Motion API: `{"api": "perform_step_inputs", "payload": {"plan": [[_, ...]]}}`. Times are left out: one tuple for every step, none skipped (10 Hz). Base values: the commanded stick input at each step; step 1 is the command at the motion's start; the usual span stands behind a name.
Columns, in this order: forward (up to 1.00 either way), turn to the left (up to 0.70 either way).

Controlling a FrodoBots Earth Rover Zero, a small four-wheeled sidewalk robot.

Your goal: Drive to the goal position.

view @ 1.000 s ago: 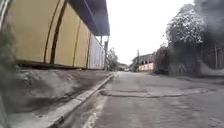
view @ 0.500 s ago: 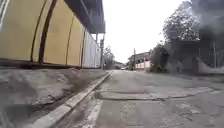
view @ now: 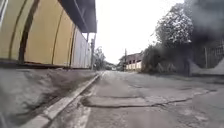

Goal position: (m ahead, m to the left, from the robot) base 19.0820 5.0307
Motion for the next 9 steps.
{"api": "perform_step_inputs", "payload": {"plan": [[0.70,0.00],[0.70,0.00],[0.70,0.00],[0.70,0.00],[0.70,0.00],[0.70,0.00],[0.70,0.00],[0.70,0.00],[0.70,0.00]]}}
